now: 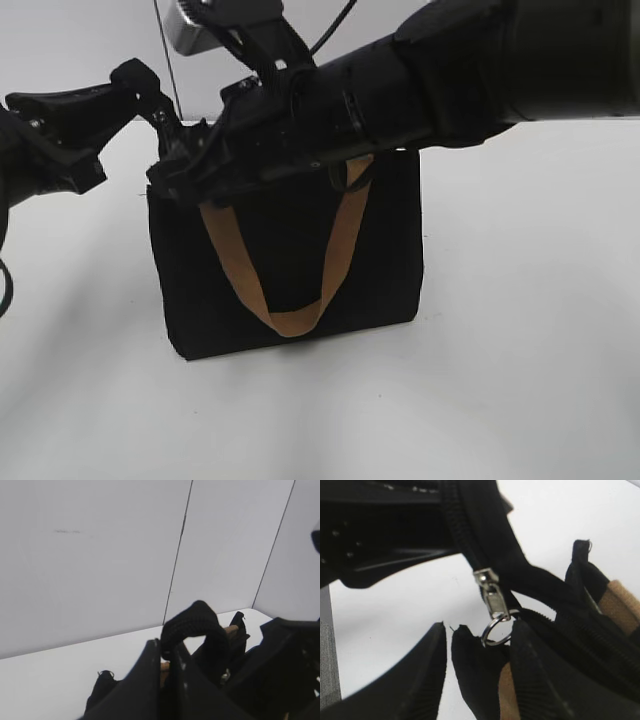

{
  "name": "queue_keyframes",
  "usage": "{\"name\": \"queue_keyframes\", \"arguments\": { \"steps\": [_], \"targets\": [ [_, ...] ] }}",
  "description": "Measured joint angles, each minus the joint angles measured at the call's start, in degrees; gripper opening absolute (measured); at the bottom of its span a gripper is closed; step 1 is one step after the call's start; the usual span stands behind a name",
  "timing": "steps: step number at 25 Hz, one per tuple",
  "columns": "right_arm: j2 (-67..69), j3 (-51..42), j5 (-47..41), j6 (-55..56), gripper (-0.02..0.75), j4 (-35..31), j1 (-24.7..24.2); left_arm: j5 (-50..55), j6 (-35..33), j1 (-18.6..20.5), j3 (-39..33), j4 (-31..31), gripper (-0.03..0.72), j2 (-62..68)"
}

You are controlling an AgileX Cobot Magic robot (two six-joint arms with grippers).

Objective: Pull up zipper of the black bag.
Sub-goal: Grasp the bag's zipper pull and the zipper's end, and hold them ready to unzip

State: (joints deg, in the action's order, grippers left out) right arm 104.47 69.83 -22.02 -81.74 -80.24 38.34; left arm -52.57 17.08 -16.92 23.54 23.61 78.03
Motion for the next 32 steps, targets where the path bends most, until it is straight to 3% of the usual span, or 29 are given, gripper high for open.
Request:
{"name": "queue_keyframes", "arguments": {
  "steps": [10,17,32],
  "targets": [
    [0.91,0.05,3.16,0.00,0.223,-2.30,0.03,-0.23,0.05,0.00,0.00,0.00,0.008,0.00],
    [0.95,0.05,3.62,0.00,0.003,-2.87,0.03,0.40,0.05,0.00,0.00,0.00,0.008,0.00],
    [0.31,0.05,5.19,0.00,-0.001,-2.51,0.03,15.93,0.05,1.21,0.00,-7.94,0.008,0.00]
  ]
}}
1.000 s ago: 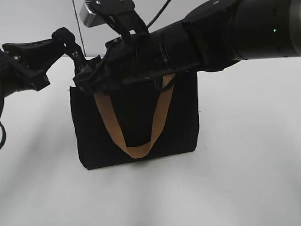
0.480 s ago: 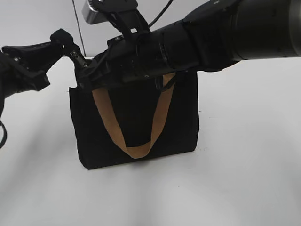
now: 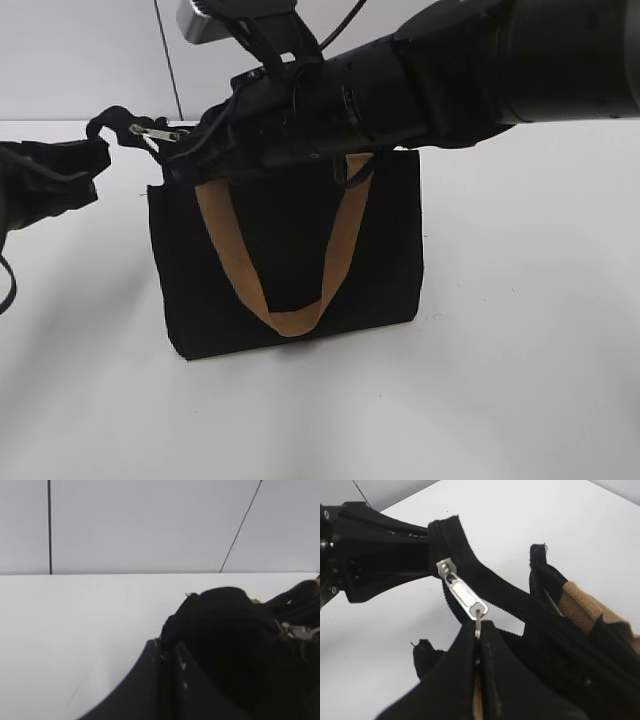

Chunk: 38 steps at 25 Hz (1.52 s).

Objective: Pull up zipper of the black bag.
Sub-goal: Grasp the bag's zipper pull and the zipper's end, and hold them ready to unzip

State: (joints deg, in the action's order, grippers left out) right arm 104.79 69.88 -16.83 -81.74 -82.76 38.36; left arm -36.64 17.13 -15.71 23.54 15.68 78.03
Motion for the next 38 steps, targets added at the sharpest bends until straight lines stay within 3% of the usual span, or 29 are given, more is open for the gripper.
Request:
{"name": "queue_keyframes", "arguments": {
  "steps": [11,27,38],
  "targets": [
    [0.00,0.00,1.42,0.00,-0.001,2.92,0.00,10.41,0.00,0.00,0.00,-0.47,0.007,-3.83],
    [0.00,0.00,0.44,0.00,-0.001,3.36,0.00,16.59,0.00,0.00,0.00,-0.47,0.007,-13.05],
    [0.00,0.00,1.31,-0.05,-0.001,8.48,0.00,21.28,0.00,0.00,0.00,-0.47,0.006,-13.29]
  ]
}}
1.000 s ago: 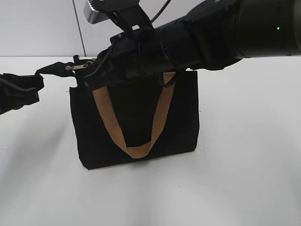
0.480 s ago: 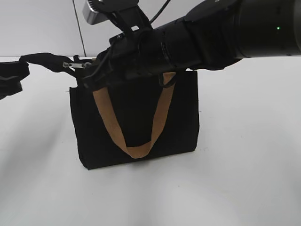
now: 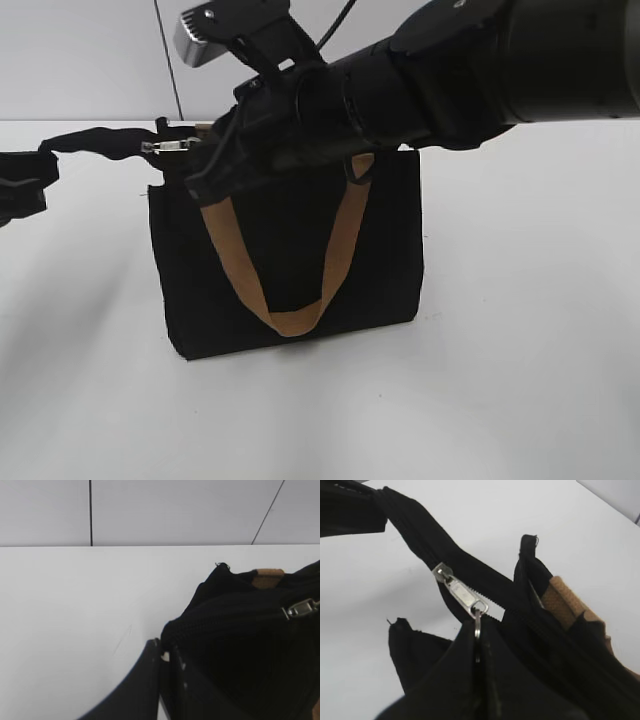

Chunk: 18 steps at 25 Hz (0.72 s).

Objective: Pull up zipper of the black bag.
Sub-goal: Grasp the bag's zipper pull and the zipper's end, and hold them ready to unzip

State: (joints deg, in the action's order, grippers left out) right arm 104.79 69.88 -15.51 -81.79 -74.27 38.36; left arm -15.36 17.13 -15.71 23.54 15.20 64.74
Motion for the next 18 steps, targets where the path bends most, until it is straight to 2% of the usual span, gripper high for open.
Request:
{"name": "queue_keyframes", "arguments": {
  "steps": [11,18],
  "targets": [
    [-2.20,0.00,2.49,0.00,-0.001,4.98,-0.11,0.17,0.00,0.00,0.00,0.00,0.006,0.00],
    [-2.34,0.00,2.26,0.00,-0.001,6.32,-2.05,0.28,0.00,0.00,0.00,0.00,0.006,0.00]
  ]
}}
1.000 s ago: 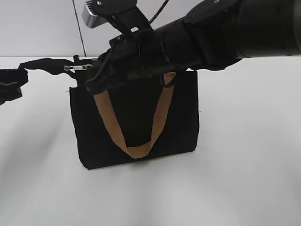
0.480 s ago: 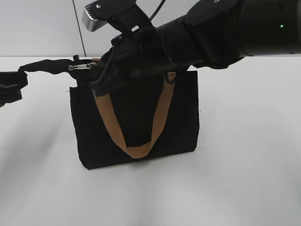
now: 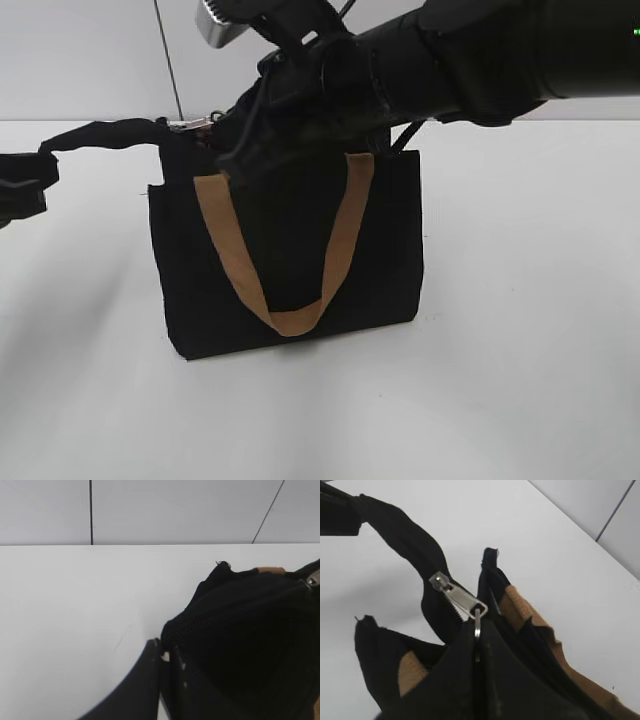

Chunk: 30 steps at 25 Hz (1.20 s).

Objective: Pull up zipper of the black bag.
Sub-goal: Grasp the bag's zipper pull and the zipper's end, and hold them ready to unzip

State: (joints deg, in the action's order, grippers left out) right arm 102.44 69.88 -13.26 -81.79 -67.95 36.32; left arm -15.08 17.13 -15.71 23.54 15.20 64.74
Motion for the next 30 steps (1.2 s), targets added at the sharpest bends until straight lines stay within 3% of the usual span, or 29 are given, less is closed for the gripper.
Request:
{"name": "queue_keyframes", "arguments": {
  "steps": [15,30],
  "targets": [
    [0.00,0.00,-8.27,8.50,-0.001,11.94,-5.52,0.06,0.00,0.00,0.00,-0.04,0.006,0.00],
    [-2.76,0.00,-13.26,12.33,-0.001,19.68,-11.90,0.13,0.00,1.72,0.00,-0.04,0.006,0.00]
  ]
}}
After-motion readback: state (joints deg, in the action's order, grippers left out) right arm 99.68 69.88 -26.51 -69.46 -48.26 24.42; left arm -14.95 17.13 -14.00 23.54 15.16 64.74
